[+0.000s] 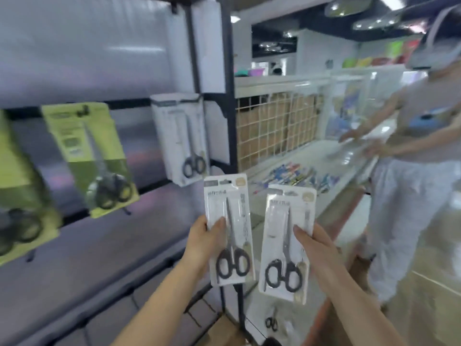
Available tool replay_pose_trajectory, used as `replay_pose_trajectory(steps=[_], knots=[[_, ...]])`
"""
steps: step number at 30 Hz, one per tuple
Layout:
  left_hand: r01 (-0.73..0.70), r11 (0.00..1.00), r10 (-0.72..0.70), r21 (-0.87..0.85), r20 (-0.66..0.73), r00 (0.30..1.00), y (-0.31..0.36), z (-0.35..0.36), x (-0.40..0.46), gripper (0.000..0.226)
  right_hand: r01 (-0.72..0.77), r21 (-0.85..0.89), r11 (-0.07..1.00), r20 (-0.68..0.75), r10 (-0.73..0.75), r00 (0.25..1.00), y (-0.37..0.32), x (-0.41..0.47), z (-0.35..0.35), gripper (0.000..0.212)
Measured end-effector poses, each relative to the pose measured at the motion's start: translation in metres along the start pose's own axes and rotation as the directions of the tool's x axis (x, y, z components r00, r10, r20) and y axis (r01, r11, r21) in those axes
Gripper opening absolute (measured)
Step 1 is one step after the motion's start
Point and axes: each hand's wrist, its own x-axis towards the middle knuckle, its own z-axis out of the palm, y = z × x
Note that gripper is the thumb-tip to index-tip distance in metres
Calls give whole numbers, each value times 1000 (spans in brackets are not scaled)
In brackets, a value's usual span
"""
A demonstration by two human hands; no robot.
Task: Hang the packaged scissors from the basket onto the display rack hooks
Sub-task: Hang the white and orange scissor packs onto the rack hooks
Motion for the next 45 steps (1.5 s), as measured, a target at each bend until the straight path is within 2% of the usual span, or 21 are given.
replay_pose_trajectory(steps=[2,5,10,12,15,18,21,23,27,30,32,35,39,45], knots=[[27,999,-28,-20,-45,999,-4,-23,-21,16,-9,-12,1000,72,10,997,2,-19,12,24],[85,996,-88,-36,-95,992,-20,-45,-46,22,-11,-55,998,105,17,994,11,-39,27,7],[151,988,-154,-31,-154,976,-26,-63,-53,29,15,-130,991,169,7,986,25,-35,57,35],[131,991,-136,-41,-175,975,-18,-67,-41,23,13,-96,995,189,6,982,7,-27,67,31],[88,996,-92,-26,-193,977,3,-71,-16,18,97,-117,988,181,-75,981,-27,-7,77,21],[-16,999,6,-48,-192,981,31,-74,3,15,222,-131,966,168,-199,966,-65,11,89,28],[-127,991,114,-48,-218,969,55,-79,20,24,284,-105,953,149,-267,952,-101,27,105,46],[-165,983,143,-84,-223,964,65,-83,31,27,338,-76,938,164,-323,932,-120,36,115,40],[-184,981,168,-52,-231,958,72,-94,45,28,403,-50,914,184,-388,903,-148,50,131,32],[-177,983,161,-48,-238,958,72,-101,54,27,422,-48,905,172,-409,896,-161,62,141,24],[-175,983,158,-52,-236,959,72,-105,59,19,426,-35,904,161,-416,895,-167,69,147,30],[-190,980,172,-55,-243,955,71,-108,64,25,416,-42,908,164,-405,900,-171,77,153,31],[-189,979,167,-76,-231,958,71,-107,68,18,387,-5,922,177,-381,908,-171,83,158,41],[-198,980,187,-31,-225,956,66,-106,72,17,364,-28,931,228,-349,909,-170,89,164,24]])
